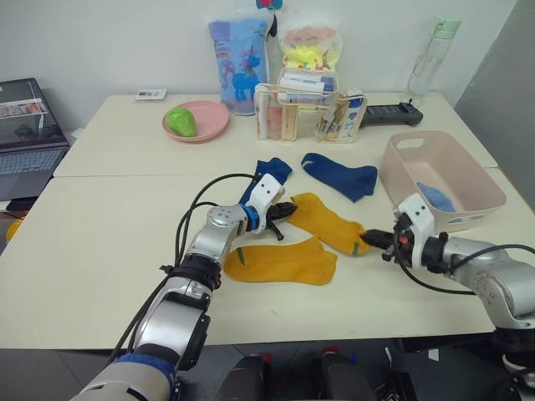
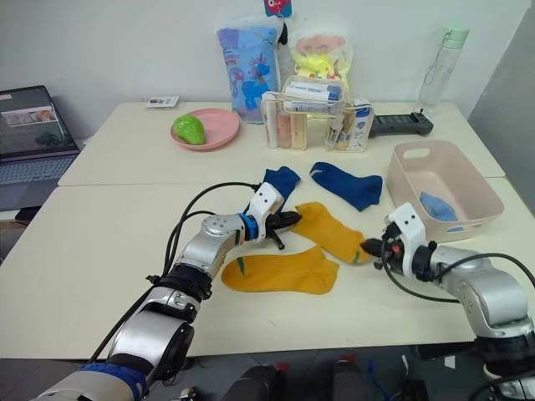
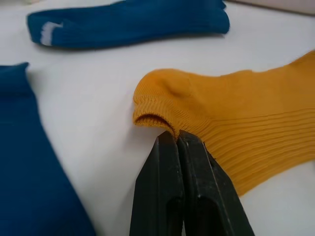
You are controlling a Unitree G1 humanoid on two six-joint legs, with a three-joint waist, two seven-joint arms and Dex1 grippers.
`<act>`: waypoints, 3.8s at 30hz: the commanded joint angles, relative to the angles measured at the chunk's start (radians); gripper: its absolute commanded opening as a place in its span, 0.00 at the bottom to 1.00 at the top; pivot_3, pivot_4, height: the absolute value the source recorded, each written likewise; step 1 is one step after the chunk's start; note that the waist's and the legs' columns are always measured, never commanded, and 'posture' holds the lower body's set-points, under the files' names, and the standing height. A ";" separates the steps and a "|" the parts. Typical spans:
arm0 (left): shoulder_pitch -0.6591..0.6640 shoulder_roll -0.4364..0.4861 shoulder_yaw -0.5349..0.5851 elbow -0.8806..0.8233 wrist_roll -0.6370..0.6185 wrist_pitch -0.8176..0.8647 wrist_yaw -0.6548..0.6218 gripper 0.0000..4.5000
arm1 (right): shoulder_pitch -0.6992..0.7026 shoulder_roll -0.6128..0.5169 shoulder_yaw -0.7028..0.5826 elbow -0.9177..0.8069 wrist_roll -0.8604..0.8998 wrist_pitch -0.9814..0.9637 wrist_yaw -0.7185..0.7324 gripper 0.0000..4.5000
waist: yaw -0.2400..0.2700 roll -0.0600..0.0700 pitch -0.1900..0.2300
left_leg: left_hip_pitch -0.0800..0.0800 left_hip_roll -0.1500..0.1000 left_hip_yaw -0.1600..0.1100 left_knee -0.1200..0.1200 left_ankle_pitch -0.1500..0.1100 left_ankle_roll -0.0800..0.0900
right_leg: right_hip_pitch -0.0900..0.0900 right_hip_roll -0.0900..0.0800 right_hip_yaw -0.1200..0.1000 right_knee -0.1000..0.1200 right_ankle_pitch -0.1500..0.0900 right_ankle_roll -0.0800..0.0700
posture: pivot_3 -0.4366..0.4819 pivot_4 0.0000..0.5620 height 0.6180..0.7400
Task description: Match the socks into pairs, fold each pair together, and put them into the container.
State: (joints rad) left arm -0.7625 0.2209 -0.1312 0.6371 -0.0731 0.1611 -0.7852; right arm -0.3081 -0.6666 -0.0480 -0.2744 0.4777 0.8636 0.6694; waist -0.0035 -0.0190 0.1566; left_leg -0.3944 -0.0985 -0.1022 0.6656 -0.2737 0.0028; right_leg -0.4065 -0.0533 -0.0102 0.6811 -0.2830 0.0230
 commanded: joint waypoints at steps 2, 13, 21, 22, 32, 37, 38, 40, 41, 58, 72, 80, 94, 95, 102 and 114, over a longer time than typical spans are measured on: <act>0.087 0.029 0.043 -0.274 -0.063 0.134 0.012 0.00 | -0.118 0.043 0.025 0.089 -0.060 -0.091 -0.025 0.00 | -0.004 0.000 0.000 | 0.000 0.000 0.000 0.000 0.000 0.000 | 0.000 0.000 0.000 0.000 0.000 0.000 | 0.48 0.27 1.00; 0.342 0.102 0.145 -0.893 -0.221 0.520 0.140 0.00 | -0.391 0.186 0.120 0.416 -0.181 -0.270 0.001 0.00 | -0.004 0.000 0.000 | 0.000 0.000 0.001 0.000 0.000 0.000 | -0.001 0.000 0.001 0.000 0.000 0.000 | 0.48 0.27 1.00; 0.571 0.126 0.176 -1.255 -0.500 0.872 0.173 0.00 | -0.558 0.308 0.259 0.640 -0.276 -0.401 0.129 0.00 | -0.024 0.001 0.000 | 0.001 0.001 0.000 -0.001 0.000 0.000 | 0.000 0.000 0.001 0.000 0.000 0.000 | 0.48 0.27 1.00; 0.589 0.134 0.167 -1.271 -0.516 0.885 0.171 0.00 | -0.564 0.319 0.270 0.655 -0.284 -0.410 0.142 0.00 | -0.024 0.001 0.000 | 0.001 0.001 0.000 -0.001 0.000 0.000 | 0.000 0.000 0.001 0.000 0.000 0.000 | 0.48 0.27 1.00; 0.645 0.160 0.120 -1.203 -0.520 0.836 0.187 0.00 | -0.569 0.442 0.322 0.804 -0.362 -0.539 0.173 0.00 | -0.023 0.001 0.000 | 0.001 0.000 0.000 0.000 0.000 0.000 | 0.000 0.000 0.000 0.000 0.000 0.000 | 0.48 0.27 1.00; 0.661 0.232 0.137 -1.221 -0.559 0.810 0.119 0.27 | -0.544 0.451 0.294 0.762 -0.365 -0.546 0.168 0.30 | -0.025 0.001 0.000 | 0.001 0.001 0.000 -0.001 0.000 -0.001 | 0.000 0.001 0.000 0.000 0.000 0.000 | 0.48 0.27 1.00; 0.655 0.247 0.152 -1.223 -0.582 0.813 0.100 0.34 | -0.537 0.445 0.289 0.742 -0.365 -0.543 0.165 0.36 | -0.024 0.001 0.000 | 0.001 0.001 0.000 -0.001 0.000 -0.001 | 0.000 0.001 0.000 0.000 0.000 0.000 | 0.48 0.27 1.00; 0.641 0.290 0.168 -1.226 -0.614 0.822 0.067 0.49 | -0.528 0.433 0.275 0.692 -0.355 -0.522 0.165 0.52 | -0.023 0.001 0.000 | 0.001 0.000 0.000 -0.001 0.000 -0.001 | 0.000 0.000 0.000 0.000 0.000 0.000 | 0.48 0.27 1.00; 0.637 0.315 0.171 -1.224 -0.621 0.821 0.050 0.55 | -0.525 0.426 0.267 0.664 -0.348 -0.506 0.168 0.59 | -0.023 0.001 0.000 | 0.001 0.000 0.000 -0.001 0.000 -0.001 | 0.000 0.000 0.000 0.000 0.000 0.000 | 0.48 0.27 1.00; 0.290 0.427 0.077 -0.712 -0.327 0.369 -0.078 0.68 | -0.161 0.075 0.364 0.029 -0.221 -0.379 0.464 0.67 | -0.002 0.002 0.000 | 0.001 0.000 -0.001 -0.001 0.000 0.000 | 0.001 0.000 0.000 -0.001 0.000 0.000 | 0.48 0.27 1.00; -0.095 0.151 -0.077 0.067 -0.010 -0.146 -0.085 0.68 | -0.151 0.162 0.504 0.179 -0.382 -0.624 0.448 0.67 | -0.001 0.000 0.000 | 0.000 0.000 -0.001 0.001 0.000 0.000 | 0.000 0.000 -0.001 -0.001 0.000 0.000 | 0.48 0.27 1.00; -0.191 0.101 -0.082 0.319 0.083 -0.275 -0.105 0.48 | -0.169 0.222 0.506 0.214 -0.391 -0.666 0.447 0.46 | -0.003 0.000 0.000 | -0.001 -0.001 -0.001 0.001 0.000 -0.001 | -0.001 0.000 -0.001 0.000 0.000 0.000 | 0.48 0.27 1.00; -0.220 0.096 -0.044 0.387 0.097 -0.311 -0.122 0.00 | -0.160 0.190 0.477 0.187 -0.369 -0.656 0.477 0.00 | -0.004 0.000 0.000 | -0.002 -0.001 -0.002 0.002 0.000 -0.001 | -0.003 0.000 -0.001 0.000 0.000 0.000 | 0.48 0.27 1.00; -0.219 0.098 -0.041 0.384 0.096 -0.308 -0.121 0.00 | -0.160 0.188 0.475 0.183 -0.369 -0.653 0.476 0.00 | -0.004 0.000 0.000 | -0.003 -0.001 -0.002 0.002 0.000 -0.001 | -0.003 0.000 -0.001 0.000 0.000 0.000 | 0.48 0.27 1.00; -0.032 0.204 0.073 -0.033 -0.043 -0.042 -0.176 0.00 | -0.184 0.119 0.399 0.106 -0.292 -0.620 0.522 0.00 | -0.021 0.000 0.000 | -0.005 0.000 -0.002 0.003 0.000 -0.001 | -0.005 0.000 -0.001 0.001 0.000 0.000 | 0.48 0.27 1.00; 0.484 0.181 0.222 -0.914 -0.229 0.497 0.132 0.00 | -0.280 0.069 0.399 0.297 -0.327 -0.828 0.636 0.00 | -0.025 0.000 0.000 | -0.003 0.000 -0.003 0.003 0.000 -0.001 | -0.003 0.000 -0.001 0.001 0.000 0.000 | 0.48 0.27 1.00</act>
State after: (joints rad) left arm -0.2787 0.4071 0.0556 -0.1897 -0.2759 0.6340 -0.7021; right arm -0.5617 -0.6086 0.3732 0.0301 0.1125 0.0589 1.2809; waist -0.0283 -0.0186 0.1565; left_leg -0.3978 -0.0986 -0.1049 0.6684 -0.2736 0.0022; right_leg -0.4094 -0.0530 -0.0115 0.6819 -0.2829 0.0228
